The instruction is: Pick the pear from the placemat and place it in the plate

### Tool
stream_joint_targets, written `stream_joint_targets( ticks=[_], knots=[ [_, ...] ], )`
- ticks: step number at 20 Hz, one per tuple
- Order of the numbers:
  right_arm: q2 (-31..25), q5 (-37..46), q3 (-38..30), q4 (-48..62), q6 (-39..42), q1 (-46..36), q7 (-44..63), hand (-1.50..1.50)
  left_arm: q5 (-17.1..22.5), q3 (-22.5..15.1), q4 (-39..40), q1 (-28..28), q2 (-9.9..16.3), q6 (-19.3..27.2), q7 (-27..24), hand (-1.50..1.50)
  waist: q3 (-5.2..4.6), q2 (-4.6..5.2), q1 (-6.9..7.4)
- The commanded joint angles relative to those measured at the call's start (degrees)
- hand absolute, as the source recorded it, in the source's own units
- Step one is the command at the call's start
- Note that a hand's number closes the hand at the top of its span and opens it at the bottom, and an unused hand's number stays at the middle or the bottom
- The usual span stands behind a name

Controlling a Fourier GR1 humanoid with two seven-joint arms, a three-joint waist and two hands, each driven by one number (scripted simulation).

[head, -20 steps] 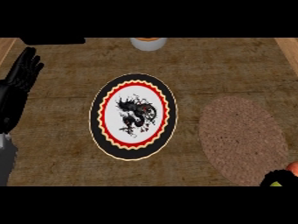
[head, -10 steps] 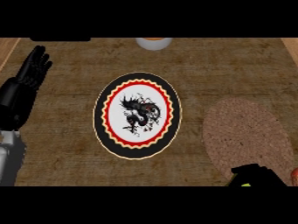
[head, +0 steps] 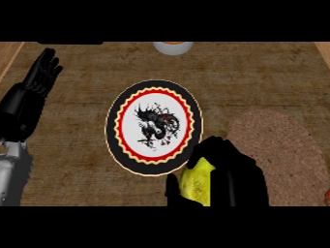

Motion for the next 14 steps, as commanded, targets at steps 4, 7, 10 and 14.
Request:
stream_joint_targets(
  ticks=[4, 7, 10, 14],
  knots=[
    [2.48, -13.45, -8.51, 20.76, -9.33, -19.15, 2.94, 1.5, -1.48, 0.06, 3.4, -2.58, -0.71, 0.62, -1.71, 0.0, 0.04, 0.44, 0.65],
    [2.5, -14.9, -5.42, 29.62, -14.75, -23.53, 6.29, 1.5, 1.63, 1.51, 1.89, -0.42, 0.56, -2.57, -1.7, 0.0, 0.03, 0.21, 0.98],
    [2.52, -18.73, -9.4, 39.69, -18.25, -28.72, 1.53, 1.5, 0.83, 1.16, -0.44, 0.82, 0.25, -1.64, -0.32, 0.0, 0.06, 0.25, 1.36],
    [2.53, -21.26, -5.87, 52.8, -25.2, -33.37, 0.56, 1.5, -0.98, -0.4, 2.06, -4.02, -1.41, 0.04, 0.66, 0.0, 0.07, 0.43, 1.35]
  ],
)
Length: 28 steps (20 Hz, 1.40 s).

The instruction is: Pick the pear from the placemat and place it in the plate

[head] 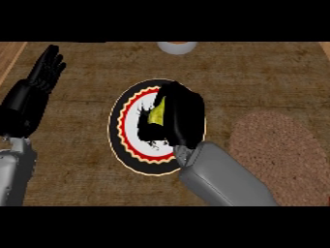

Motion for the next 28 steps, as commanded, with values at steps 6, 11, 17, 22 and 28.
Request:
stream_joint_targets(
  ticks=[6, 11, 17, 22, 28],
  knots=[
    [0.33, -13.7, 3.87, 23.28, -16.19, -10.75, 1.06, 1.5, -0.7, -0.58, 0.63, -0.66, -0.75, -0.21, -0.43, 0.0, 0.03, 0.28, 1.64],
    [0.33, -23.4, 2.48, 30.75, -21.28, -13.71, -4.46, -1.5, -1.29, -1.72, 2.06, -0.95, -2.18, -0.18, -1.87, 0.0, 0.04, 0.68, 2.51],
    [0.33, -32.06, 3.71, 30.51, -30.43, -13.9, -14.51, -1.5, 0.64, 0.23, 3.15, -3.02, -0.03, -2.44, -1.09, 0.0, 0.06, 0.79, 2.81],
    [0.33, -34.42, 1.43, 30.92, -41.46, -14.41, -19.81, -1.5, -1.41, -1.98, 0.36, -1.96, -2.24, -0.12, -0.21, 0.0, 0.1, 0.56, 2.63],
    [0.33, -41.72, -1.63, 26.04, -46.05, -11.14, -27.41, -1.5, -2.79, -2.59, -2.1, 1.89, -3.12, 1.17, -0.1, 0.0, 0.07, -0.05, 0.39]
  ],
)
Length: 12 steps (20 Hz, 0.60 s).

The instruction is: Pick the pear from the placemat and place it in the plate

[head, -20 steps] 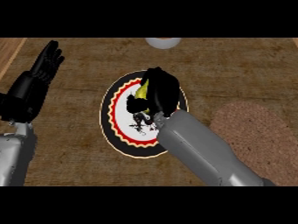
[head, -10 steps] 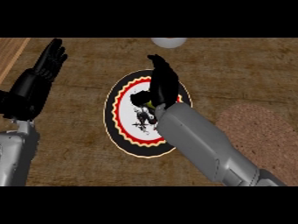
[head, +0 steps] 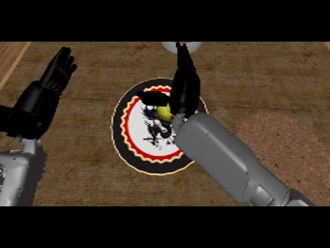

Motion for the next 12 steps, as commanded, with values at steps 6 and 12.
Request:
stream_joint_targets(
  ticks=[6, 12],
  knots=[
    [-3.1, -2.79, -3.96, -13.83, -4.94, 13.11, -7.2, -1.5, 1.52, 4.57, 1.66, 2.09, 2.54, -1.33, -2.08, 0.0, -0.07, -0.79, -3.86],
    [-10.81, -4.74, -4.79, -31.0, -1.13, 28.79, -13.35, -1.5, -0.64, 1.66, -3.85, 5.38, -0.57, 1.06, 0.2, 0.0, -0.05, -0.87, -3.88]
  ],
)
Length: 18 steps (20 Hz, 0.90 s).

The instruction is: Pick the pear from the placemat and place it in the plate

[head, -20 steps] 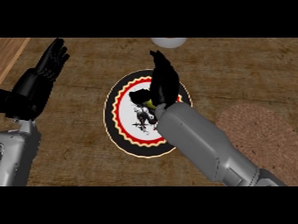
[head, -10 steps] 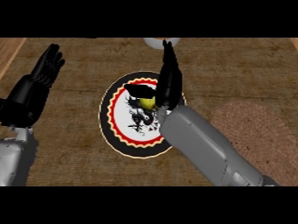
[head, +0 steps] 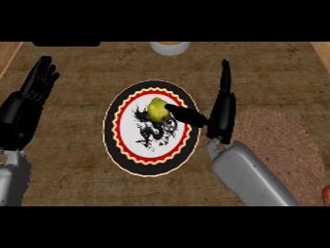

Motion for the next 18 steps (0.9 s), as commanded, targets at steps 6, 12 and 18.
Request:
stream_joint_targets(
  ticks=[6, 12, 18],
  knots=[
    [-10.69, -0.43, -0.12, -22.83, 5.52, 22.46, -6.24, -1.5, 0.21, 0.56, -1.42, -1.9, -0.07, -0.16, 3.09, 0.0, -0.02, 0.01, -0.27],
    [-14.36, -10.34, -8.66, -24.58, 13.8, 31.25, -18.42, -1.5, -0.44, 0.56, 1.44, -1.98, -0.54, -1.12, 0.61, 0.0, 0.02, 0.17, 0.03],
    [-18.43, -6.34, -10.92, -31.91, 15.47, 40.32, -18.56, -1.5, 1.26, 1.76, -4.01, 0.48, -0.18, -1.58, 4.61, 0.0, -0.01, 0.03, 0.03]
  ],
)
